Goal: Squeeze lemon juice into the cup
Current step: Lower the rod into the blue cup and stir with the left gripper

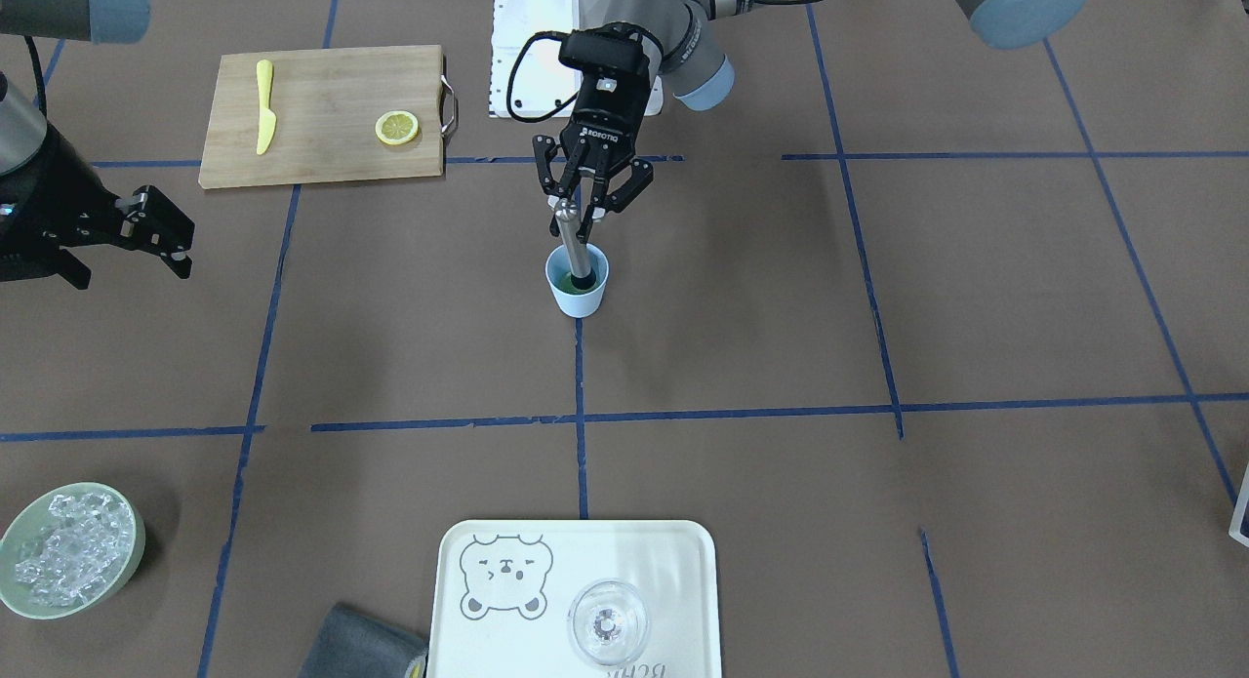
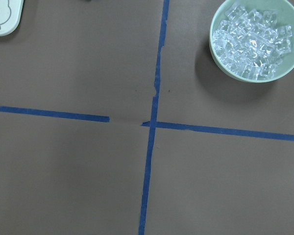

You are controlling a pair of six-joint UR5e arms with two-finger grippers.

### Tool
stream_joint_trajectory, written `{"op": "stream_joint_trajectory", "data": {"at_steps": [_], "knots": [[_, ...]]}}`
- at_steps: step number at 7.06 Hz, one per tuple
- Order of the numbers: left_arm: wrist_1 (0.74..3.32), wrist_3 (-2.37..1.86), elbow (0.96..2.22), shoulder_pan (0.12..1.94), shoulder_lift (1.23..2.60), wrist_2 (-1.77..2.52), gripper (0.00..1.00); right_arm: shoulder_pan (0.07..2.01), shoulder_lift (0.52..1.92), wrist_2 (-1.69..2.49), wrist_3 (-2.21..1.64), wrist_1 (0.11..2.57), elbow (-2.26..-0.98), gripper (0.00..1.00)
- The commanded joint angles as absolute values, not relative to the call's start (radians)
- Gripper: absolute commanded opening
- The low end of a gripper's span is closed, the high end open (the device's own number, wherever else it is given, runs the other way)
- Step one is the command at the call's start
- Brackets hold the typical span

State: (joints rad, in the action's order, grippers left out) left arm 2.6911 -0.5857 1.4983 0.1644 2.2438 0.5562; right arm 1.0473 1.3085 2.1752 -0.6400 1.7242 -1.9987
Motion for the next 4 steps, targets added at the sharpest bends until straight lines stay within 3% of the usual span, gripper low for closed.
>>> {"op": "stream_joint_trajectory", "data": {"at_steps": [1, 4], "knots": [[2.710, -0.581, 1.541, 0.213, 2.256, 0.610, 0.00, 1.049, 1.308, 2.175, -0.641, 1.724, -2.003, 1.00], [2.726, -0.473, 1.707, 0.253, 2.220, 0.679, 0.00, 1.055, 1.307, 2.175, -0.641, 1.724, -2.006, 1.00]]}}
